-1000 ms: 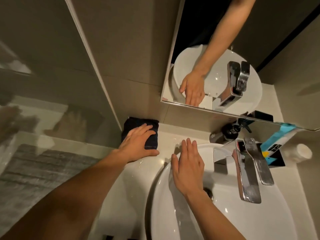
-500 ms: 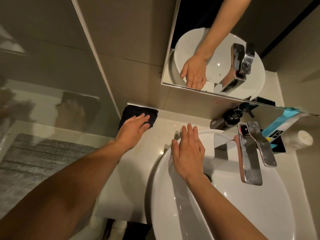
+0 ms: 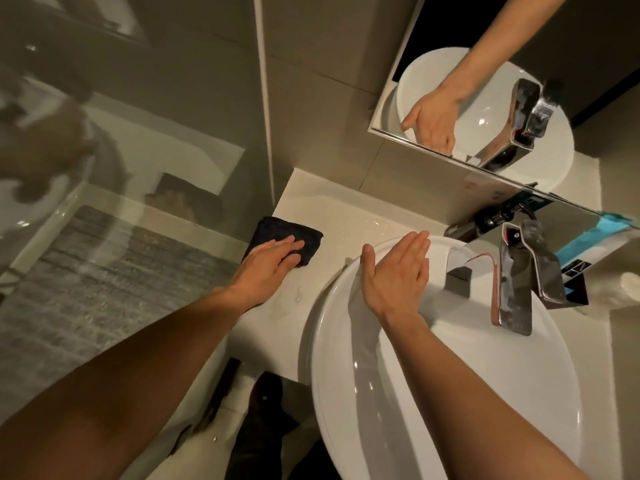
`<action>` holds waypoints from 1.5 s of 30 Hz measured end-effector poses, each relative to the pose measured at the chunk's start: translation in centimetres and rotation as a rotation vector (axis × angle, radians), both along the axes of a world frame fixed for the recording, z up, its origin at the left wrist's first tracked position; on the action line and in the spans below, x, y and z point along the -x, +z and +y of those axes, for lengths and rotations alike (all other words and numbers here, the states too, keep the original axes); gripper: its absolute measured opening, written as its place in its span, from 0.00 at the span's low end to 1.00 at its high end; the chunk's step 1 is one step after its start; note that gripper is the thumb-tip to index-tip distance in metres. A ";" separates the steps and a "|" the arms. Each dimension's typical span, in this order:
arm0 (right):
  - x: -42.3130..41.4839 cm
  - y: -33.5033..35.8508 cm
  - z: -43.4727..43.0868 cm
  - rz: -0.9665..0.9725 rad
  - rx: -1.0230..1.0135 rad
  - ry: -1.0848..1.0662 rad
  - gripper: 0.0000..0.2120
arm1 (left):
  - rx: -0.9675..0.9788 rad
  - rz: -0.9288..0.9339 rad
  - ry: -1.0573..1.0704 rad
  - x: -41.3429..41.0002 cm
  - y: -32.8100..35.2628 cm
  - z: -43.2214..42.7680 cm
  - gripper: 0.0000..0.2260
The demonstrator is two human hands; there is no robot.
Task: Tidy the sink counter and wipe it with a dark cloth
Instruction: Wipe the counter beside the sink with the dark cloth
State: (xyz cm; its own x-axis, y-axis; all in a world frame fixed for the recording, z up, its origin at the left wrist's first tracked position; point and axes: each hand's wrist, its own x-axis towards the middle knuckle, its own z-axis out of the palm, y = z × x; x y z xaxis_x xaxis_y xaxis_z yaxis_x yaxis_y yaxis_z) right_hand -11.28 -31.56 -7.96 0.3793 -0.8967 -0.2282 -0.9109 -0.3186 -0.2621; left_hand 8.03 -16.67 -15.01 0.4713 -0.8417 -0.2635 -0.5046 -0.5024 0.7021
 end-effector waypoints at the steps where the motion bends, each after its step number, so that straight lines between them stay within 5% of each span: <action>1: 0.1 0.0 0.1 -0.001 -0.004 0.002 0.44 | 0.001 0.000 0.009 0.4 0.1 0.8 0.22; 10: 0.9 -0.2 -0.4 -0.001 -0.033 0.065 0.48 | -0.030 0.064 0.066 5.1 0.9 9.2 0.27; 16: 1.4 -0.1 -0.8 0.023 -0.041 0.117 0.49 | -0.022 0.064 0.110 7.9 1.9 14.0 0.19; 20: 1.5 -0.1 -0.8 0.017 -0.030 0.128 0.50 | -0.050 0.096 0.143 9.4 2.5 16.7 0.26; 23: 1.6 0.2 -0.9 0.021 -0.049 0.134 0.50 | -0.032 0.135 0.193 10.3 4.0 17.8 0.18; 28: 1.7 0.7 -0.9 0.024 -0.076 0.143 0.50 | 0.059 0.344 0.409 9.9 6.9 18.2 0.14; 33: 1.8 1.1 -1.0 0.034 -0.093 0.139 0.49 | 0.263 0.908 0.789 8.0 10.3 14.8 0.20; 36: 1.7 1.2 -1.1 0.028 -0.095 0.126 0.49 | 0.320 1.064 0.808 5.6 11.9 11.2 0.19; 41: 1.6 1.1 -1.1 0.025 -0.075 0.096 0.48 | 0.401 0.975 0.758 0.8 13.2 1.3 0.11; 45: 1.6 1.2 -1.0 0.011 -0.046 0.080 0.47 | 0.424 0.665 0.499 -2.9 14.5 -8.6 0.10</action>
State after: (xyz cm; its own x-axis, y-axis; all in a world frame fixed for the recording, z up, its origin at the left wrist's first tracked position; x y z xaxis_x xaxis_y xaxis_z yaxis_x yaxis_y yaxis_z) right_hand -12.85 -32.51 -6.79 0.4465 -0.8523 -0.2725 -0.8859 -0.3783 -0.2685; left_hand 10.90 -25.29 -0.50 0.6664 -0.6703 -0.3265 0.2725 -0.1887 0.9435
